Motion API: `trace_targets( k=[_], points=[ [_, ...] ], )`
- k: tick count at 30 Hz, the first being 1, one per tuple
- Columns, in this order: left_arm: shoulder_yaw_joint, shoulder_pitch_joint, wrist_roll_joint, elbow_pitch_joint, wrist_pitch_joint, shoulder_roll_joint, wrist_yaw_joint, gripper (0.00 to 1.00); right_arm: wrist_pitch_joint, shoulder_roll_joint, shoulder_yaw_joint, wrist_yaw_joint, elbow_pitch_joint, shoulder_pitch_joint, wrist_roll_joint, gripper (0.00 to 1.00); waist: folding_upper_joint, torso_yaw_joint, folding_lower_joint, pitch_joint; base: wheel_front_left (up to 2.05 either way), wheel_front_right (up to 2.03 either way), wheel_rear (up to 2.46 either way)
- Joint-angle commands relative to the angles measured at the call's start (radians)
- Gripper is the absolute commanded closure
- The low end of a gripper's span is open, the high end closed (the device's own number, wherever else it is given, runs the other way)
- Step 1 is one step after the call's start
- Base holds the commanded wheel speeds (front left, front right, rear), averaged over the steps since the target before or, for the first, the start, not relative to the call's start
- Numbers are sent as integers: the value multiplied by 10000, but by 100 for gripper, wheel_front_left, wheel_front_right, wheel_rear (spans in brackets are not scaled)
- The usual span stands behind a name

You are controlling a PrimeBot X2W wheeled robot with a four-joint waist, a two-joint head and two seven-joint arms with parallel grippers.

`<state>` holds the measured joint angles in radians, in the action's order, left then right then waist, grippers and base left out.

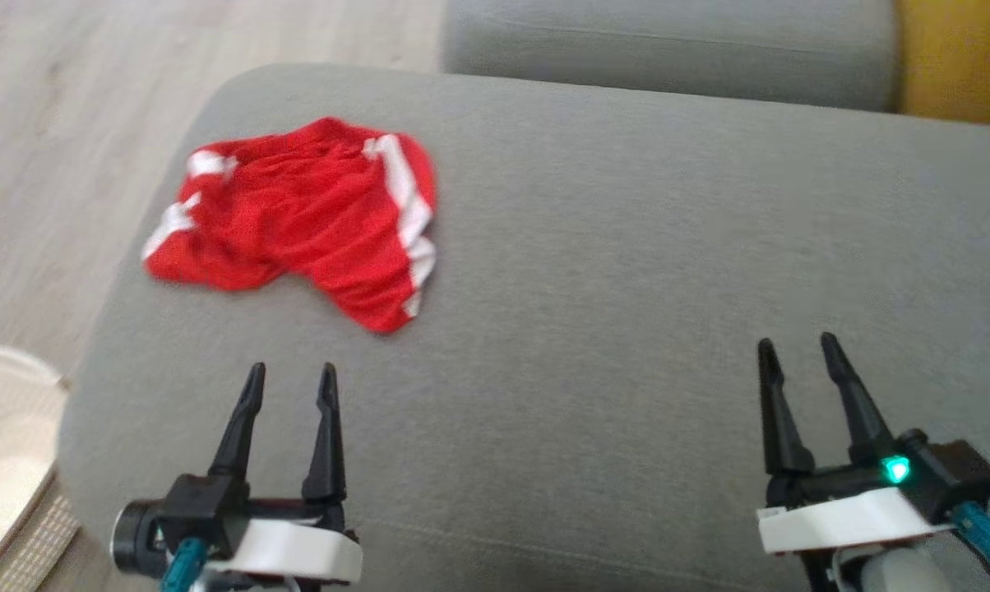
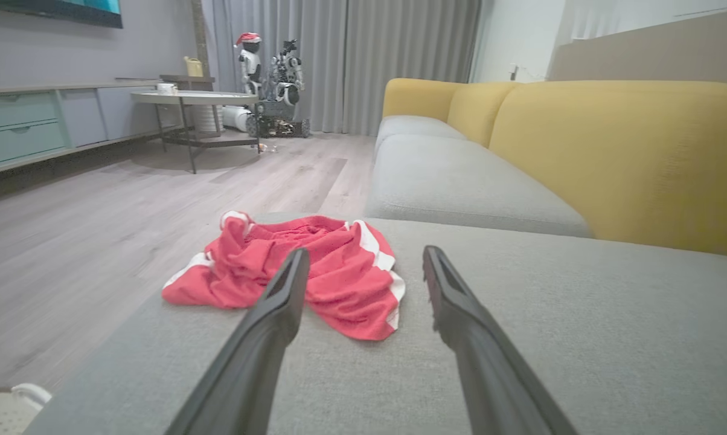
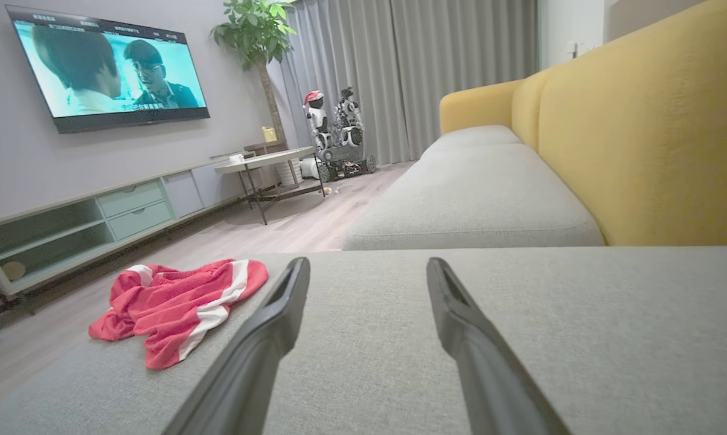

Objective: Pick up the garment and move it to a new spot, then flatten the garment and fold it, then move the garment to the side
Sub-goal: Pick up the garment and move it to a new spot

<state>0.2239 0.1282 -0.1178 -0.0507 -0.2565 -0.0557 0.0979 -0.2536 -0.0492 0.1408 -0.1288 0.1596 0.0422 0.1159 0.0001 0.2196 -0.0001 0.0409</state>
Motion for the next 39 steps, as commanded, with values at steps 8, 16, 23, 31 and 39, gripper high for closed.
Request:
trace_targets(
  k=[8, 16, 23, 31, 39],
  points=[
    [-108, -452, -73, -429, -53, 55, 216, 0, -82, -11, 31, -19, -283, -129, -6, 0, -1, 1696, 1, 135, 0, 0, 0],
    [-575, -1604, 177, -595, -53, -16, -334, 0, -82, -12, 142, -19, -438, -338, -199, 0, -1, 1904, 1, 752, 0, 0, 0],
    [-1624, -4701, 175, 911, -53, -801, -1547, 0, -82, -554, 473, -19, -707, -1127, -329, 0, -1, 1471, 1, 2067, 0, 0, 0],
    [-964, -8811, -868, 5296, 1588, -2079, -2261, 0, -82, -871, 629, -19, -862, -2180, -107, 0, -1, 550, 1, 3268, 0, 0, 0],
    [1835, -10897, -3807, 7604, 2864, -2796, -2283, 0, -82, -858, 1205, -19, -1152, -2839, 154, 0, -1, -445, 1, 3918, 0, 0, 0]
  ],
)
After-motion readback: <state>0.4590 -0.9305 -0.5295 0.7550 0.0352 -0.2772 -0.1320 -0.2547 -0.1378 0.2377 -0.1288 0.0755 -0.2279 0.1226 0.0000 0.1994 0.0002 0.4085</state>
